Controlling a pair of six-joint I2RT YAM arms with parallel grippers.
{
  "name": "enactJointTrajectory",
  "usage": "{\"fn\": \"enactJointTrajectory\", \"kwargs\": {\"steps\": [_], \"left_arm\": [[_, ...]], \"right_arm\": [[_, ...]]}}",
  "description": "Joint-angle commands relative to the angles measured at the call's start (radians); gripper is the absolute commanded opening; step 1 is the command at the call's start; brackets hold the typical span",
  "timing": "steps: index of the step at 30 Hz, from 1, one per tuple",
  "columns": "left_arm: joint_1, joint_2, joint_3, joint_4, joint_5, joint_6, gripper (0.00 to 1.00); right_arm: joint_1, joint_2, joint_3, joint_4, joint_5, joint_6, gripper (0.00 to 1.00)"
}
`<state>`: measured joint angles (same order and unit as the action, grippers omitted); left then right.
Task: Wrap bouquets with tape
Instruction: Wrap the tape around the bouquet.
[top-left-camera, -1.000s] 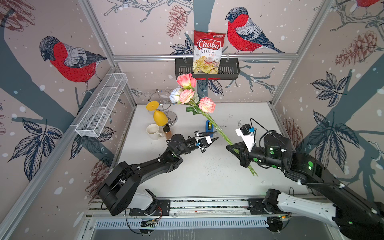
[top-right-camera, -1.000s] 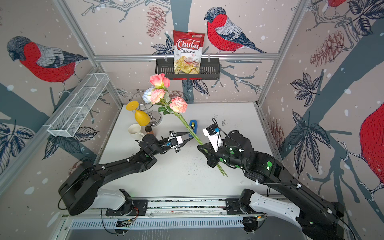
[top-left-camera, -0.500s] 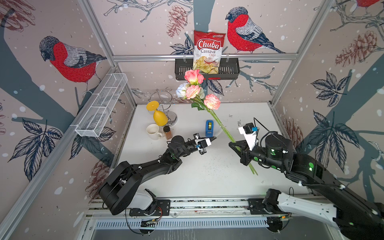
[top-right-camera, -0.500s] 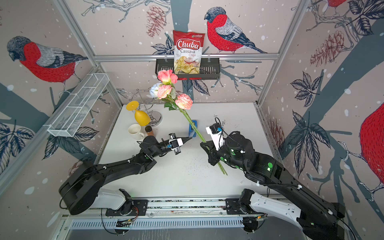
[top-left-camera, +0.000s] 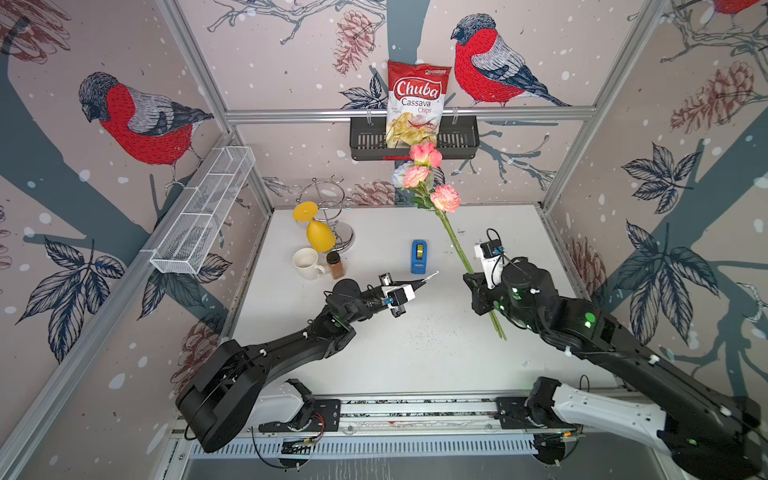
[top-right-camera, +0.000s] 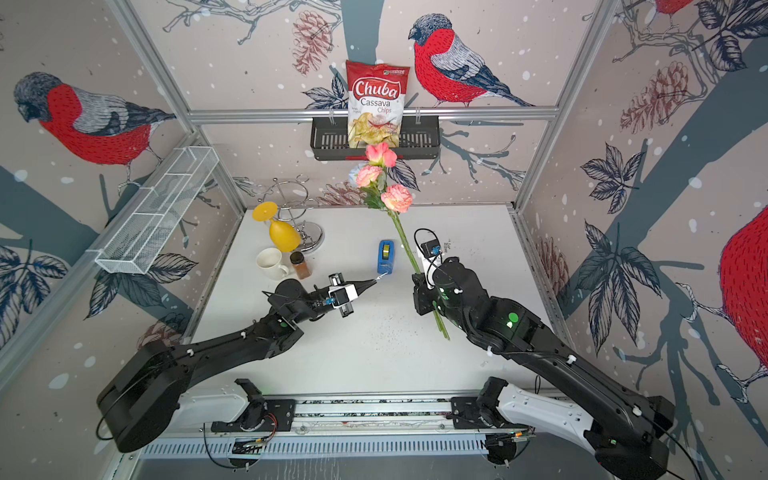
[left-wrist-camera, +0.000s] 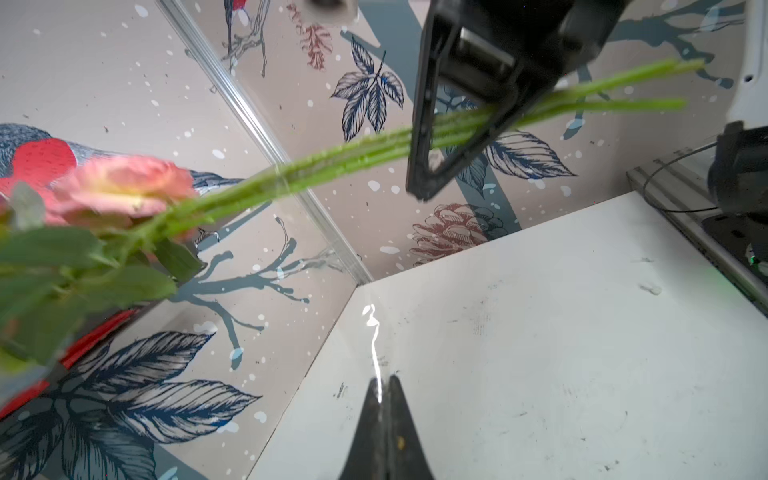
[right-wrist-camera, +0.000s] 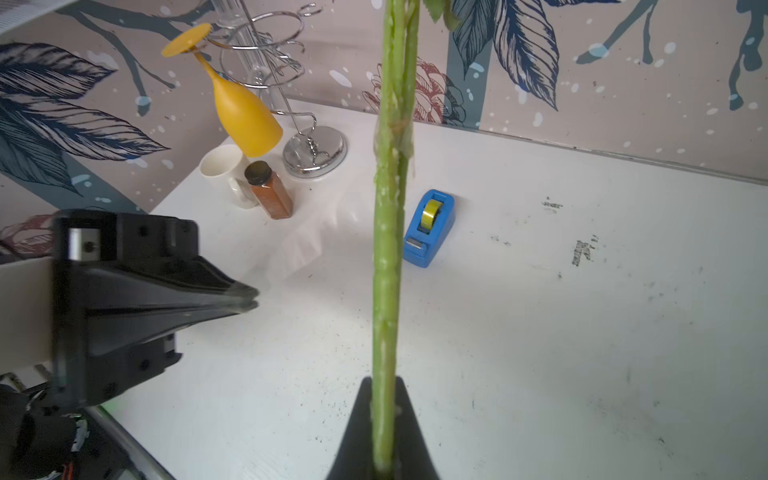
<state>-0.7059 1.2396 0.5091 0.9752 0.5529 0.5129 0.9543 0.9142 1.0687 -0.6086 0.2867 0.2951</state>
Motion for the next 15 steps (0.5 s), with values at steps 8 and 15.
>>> {"fn": "enactJointTrajectory", "kwargs": {"steps": [8, 15], "left_arm": [[0.000, -0.088, 0.047, -0.038, 0.109, -0.088, 0.00], [-0.012, -0.052, 0.143, -0.093, 0.131, -0.069, 0.00]], "right_arm": [[-0.015, 0.008, -0.069, 0.103, -0.039, -0.019, 0.00], [-0.011, 0.033, -0.107, 0.136, -0.074, -0.036, 0.00]]}}
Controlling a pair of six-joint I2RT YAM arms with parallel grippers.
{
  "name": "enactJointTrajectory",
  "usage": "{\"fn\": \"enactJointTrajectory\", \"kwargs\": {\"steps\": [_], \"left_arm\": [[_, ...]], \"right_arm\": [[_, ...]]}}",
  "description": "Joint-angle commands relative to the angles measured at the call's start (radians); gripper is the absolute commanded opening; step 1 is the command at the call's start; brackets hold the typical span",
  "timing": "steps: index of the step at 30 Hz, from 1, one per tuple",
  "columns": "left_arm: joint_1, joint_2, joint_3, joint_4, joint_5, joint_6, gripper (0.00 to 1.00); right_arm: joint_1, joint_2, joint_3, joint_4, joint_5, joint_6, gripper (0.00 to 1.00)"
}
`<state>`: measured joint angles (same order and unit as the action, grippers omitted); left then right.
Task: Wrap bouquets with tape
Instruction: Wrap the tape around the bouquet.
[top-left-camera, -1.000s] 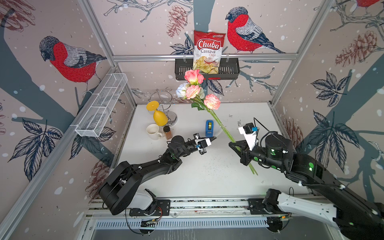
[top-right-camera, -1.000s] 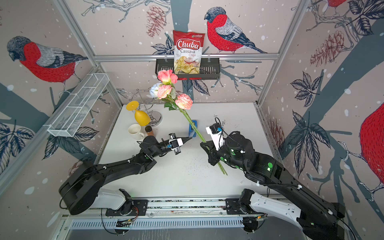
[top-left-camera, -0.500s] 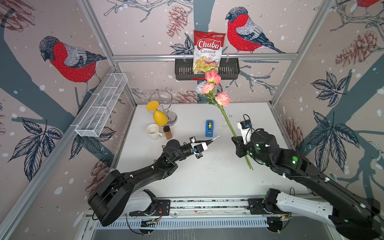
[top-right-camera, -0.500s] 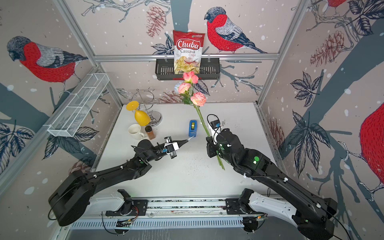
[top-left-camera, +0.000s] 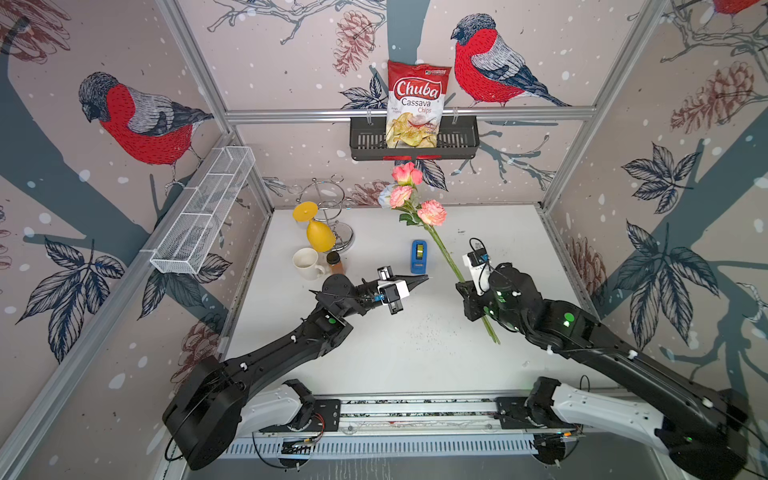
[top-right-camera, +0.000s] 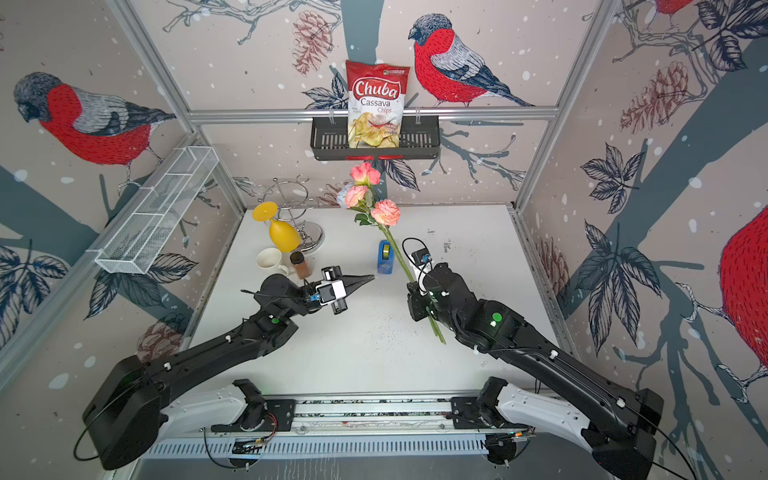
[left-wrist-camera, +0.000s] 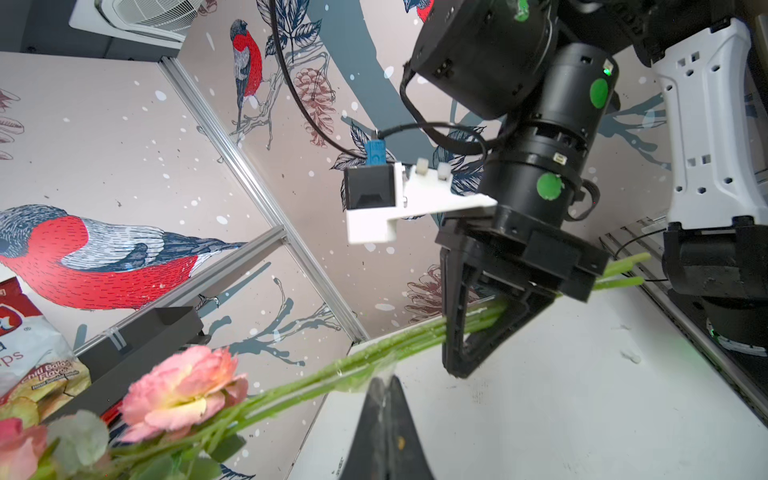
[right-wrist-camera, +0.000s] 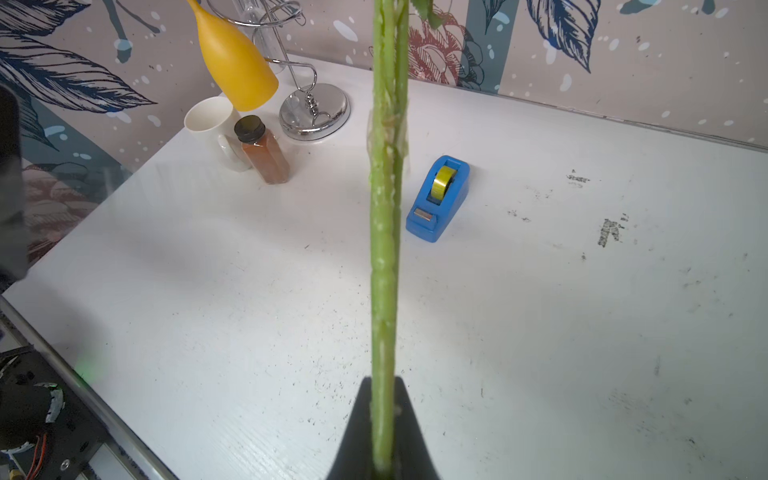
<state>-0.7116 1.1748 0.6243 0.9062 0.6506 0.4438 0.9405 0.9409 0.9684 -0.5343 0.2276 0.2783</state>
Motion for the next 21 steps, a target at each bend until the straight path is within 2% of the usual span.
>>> {"fn": "enactJointTrajectory", "kwargs": {"steps": [1, 8, 13, 21], "left_arm": [[-0.010, 0.023, 0.047, -0.038, 0.034, 0.011, 0.00], [-0.015, 0.114, 0.149, -0.071, 0.003, 0.060, 0.00], [-0.015, 0.202, 0.211, -0.099, -0.080, 0.095, 0.00], [-0.015, 0.275, 0.264, -0.085, -0.101, 0.066, 0.00]], "right_arm": [[0.006, 0.010, -0.010, 0.067, -0.022, -0.021, 0.00], [0.046, 0.035, -0.025, 0.091, -0.033, -0.038, 0.00], [0.096, 0.032, -0.036, 0.122, -0.030, -0.039, 0.00], [0.174, 0.044, -0.046, 0.147, 0.015, -0.035, 0.00]]}}
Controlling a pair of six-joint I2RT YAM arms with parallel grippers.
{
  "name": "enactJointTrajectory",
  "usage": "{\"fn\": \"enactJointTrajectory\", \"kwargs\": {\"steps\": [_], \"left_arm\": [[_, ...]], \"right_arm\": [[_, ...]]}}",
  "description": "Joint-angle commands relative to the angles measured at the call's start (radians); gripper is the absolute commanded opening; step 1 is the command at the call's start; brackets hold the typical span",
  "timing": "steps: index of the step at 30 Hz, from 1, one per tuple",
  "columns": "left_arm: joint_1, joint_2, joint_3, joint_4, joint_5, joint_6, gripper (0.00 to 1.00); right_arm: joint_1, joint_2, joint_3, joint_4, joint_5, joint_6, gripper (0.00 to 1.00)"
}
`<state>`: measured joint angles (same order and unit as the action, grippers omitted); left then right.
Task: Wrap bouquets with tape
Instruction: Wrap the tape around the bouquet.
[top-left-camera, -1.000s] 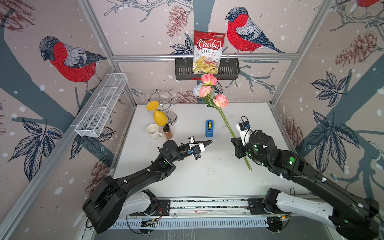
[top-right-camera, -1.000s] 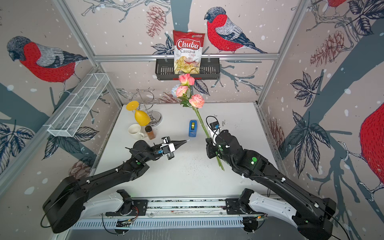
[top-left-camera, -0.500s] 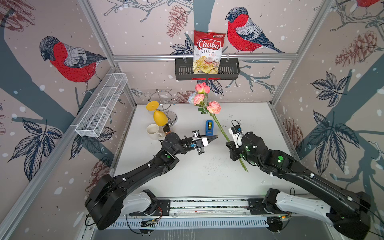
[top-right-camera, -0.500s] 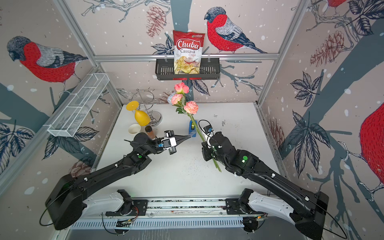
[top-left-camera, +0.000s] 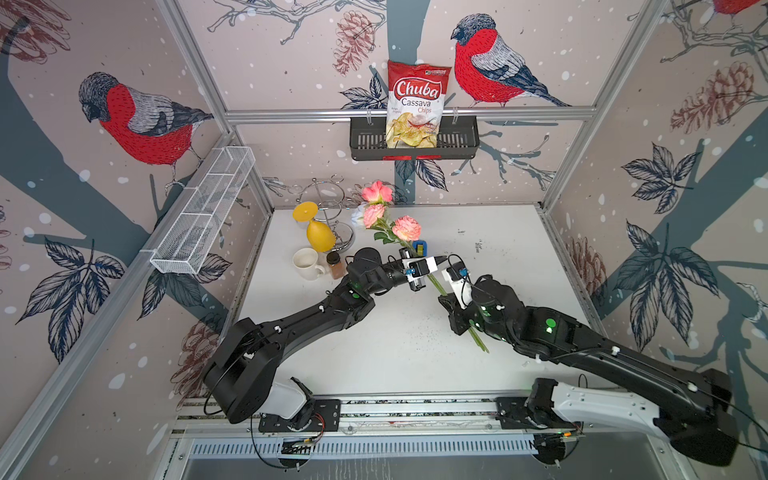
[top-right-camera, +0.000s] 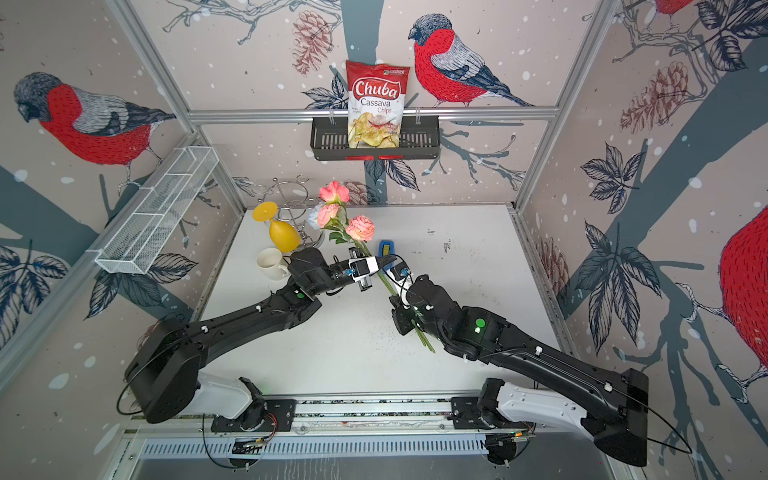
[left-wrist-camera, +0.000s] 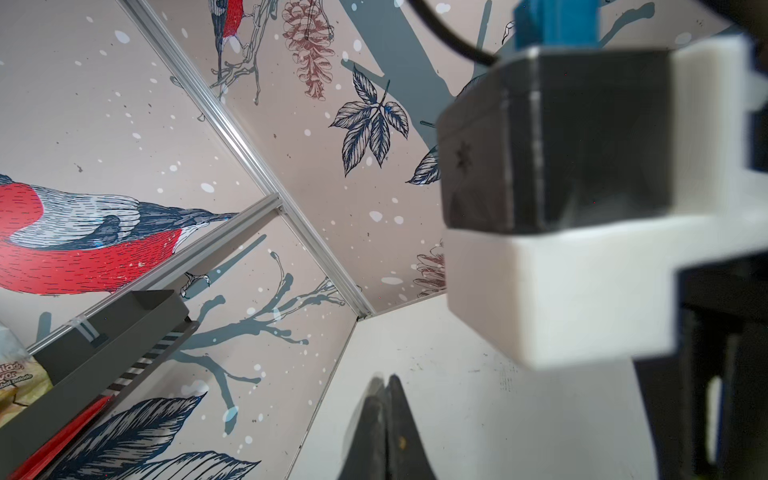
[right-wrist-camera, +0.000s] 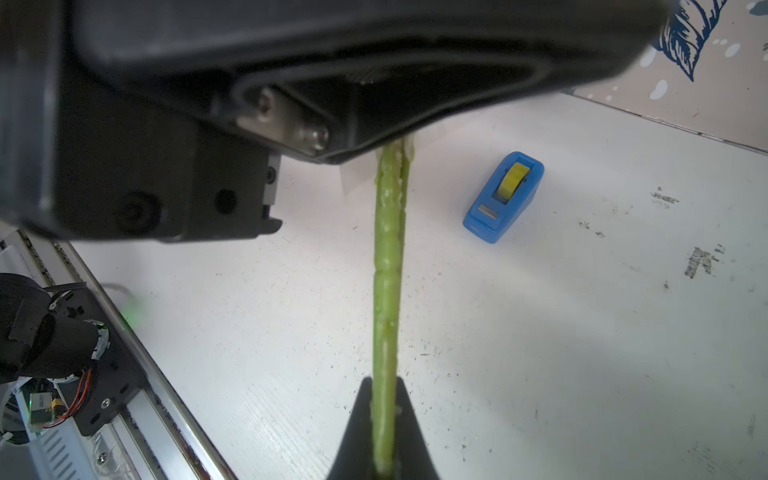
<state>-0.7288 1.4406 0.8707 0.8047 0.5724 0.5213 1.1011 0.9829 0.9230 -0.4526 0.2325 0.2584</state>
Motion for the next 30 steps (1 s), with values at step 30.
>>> {"fn": "enactJointTrajectory", "kwargs": {"steps": [30], "left_arm": [[-0.044, 0.152, 0.268, -0.247, -0.159, 0.025, 0.00]], "right_arm": [[0.034, -0.039, -0.050, 0.102, 0.103, 0.026, 0.00]]}}
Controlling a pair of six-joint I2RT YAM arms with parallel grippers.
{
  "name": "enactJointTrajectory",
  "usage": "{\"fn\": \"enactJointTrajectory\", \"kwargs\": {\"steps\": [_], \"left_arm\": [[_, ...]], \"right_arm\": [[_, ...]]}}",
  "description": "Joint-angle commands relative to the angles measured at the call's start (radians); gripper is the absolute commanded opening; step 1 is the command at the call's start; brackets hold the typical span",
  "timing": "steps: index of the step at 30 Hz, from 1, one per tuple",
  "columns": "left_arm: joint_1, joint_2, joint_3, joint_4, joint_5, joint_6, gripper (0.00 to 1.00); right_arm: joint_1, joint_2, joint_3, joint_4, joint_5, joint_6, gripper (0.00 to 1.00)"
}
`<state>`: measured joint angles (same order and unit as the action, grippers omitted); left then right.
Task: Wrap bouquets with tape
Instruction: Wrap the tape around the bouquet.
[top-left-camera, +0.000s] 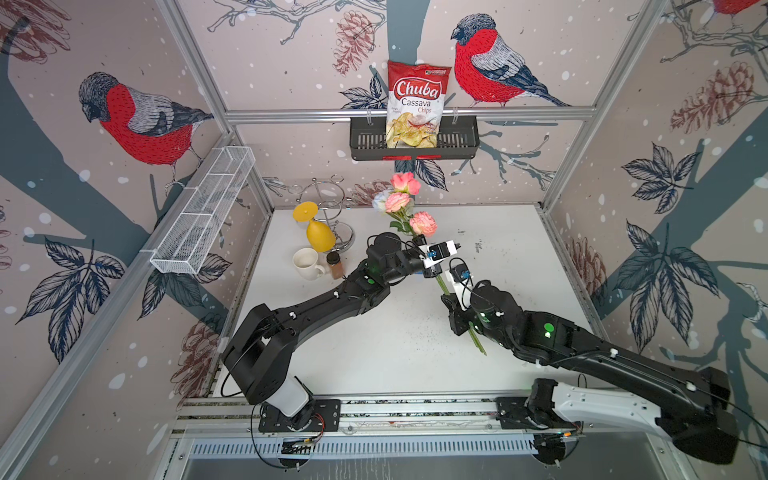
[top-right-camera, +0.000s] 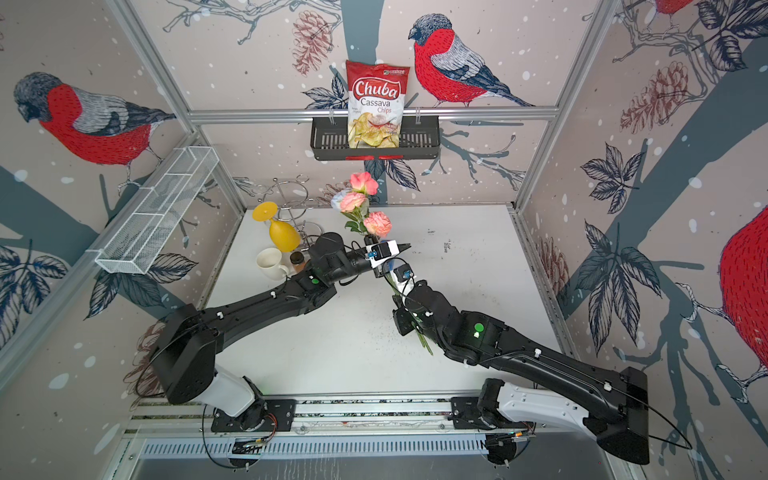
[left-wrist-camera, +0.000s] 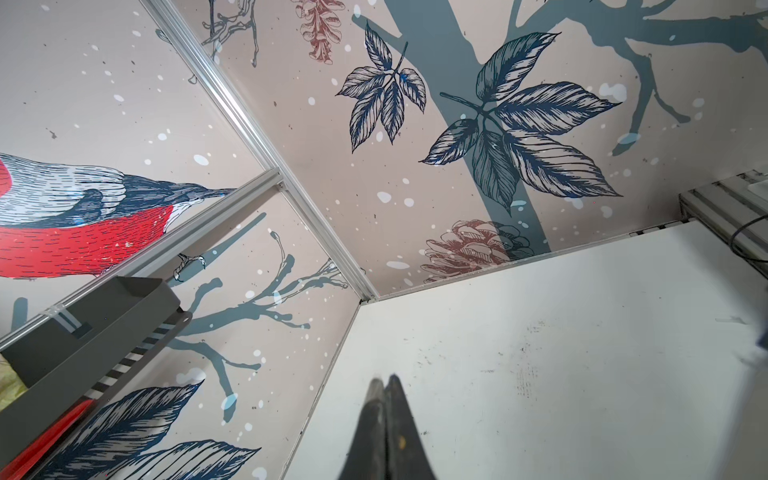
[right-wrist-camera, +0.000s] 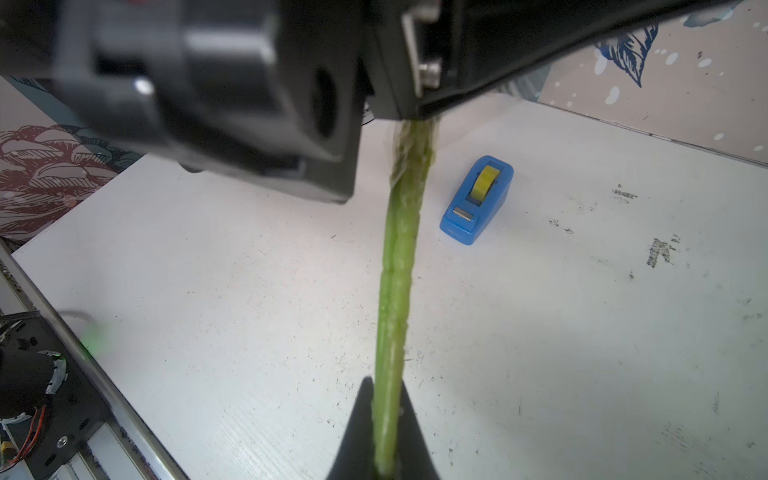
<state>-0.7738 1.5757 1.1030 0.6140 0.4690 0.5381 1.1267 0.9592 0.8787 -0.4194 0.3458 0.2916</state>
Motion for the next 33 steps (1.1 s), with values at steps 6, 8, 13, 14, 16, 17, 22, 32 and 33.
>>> {"fn": "enactJointTrajectory", "kwargs": {"steps": [6, 8, 13, 14, 16, 17, 22, 32, 33], "left_arm": [[-0.002, 0.004, 0.091, -0.093, -0.117, -0.078, 0.53], [-0.004, -0.010, 0.115, -0.127, -0.123, -0.099, 0.63], [-0.020, -0.052, 0.172, -0.212, -0.153, -0.126, 0.72], [-0.025, -0.062, 0.178, -0.218, -0.183, -0.142, 0.73], [-0.030, -0.077, 0.194, -0.237, -0.230, -0.185, 0.75], [-0.030, -0.085, 0.205, -0.253, -0.251, -0.210, 0.76], [-0.032, -0.137, 0.220, -0.341, -0.330, -0.355, 0.78], [-0.030, -0.398, 0.059, -0.326, -0.520, -0.584, 0.85], [-0.030, -0.412, 0.051, -0.347, -0.532, -0.634, 0.84]], "right_arm": [[-0.026, -0.070, -0.036, 0.077, 0.082, 0.049, 0.00], [-0.062, -0.091, -0.049, 0.081, 0.074, 0.068, 0.00], [-0.144, -0.133, -0.087, 0.106, 0.004, 0.086, 0.00], [-0.156, -0.138, -0.090, 0.112, -0.002, 0.086, 0.00], [-0.177, -0.142, -0.093, 0.111, -0.009, 0.087, 0.00], [-0.184, -0.142, -0.091, 0.111, -0.011, 0.086, 0.00], [-0.204, -0.142, -0.089, 0.130, -0.029, 0.082, 0.00], [-0.235, -0.137, -0.086, 0.155, -0.061, 0.080, 0.00], [-0.234, -0.137, -0.085, 0.159, -0.067, 0.080, 0.00]]}}
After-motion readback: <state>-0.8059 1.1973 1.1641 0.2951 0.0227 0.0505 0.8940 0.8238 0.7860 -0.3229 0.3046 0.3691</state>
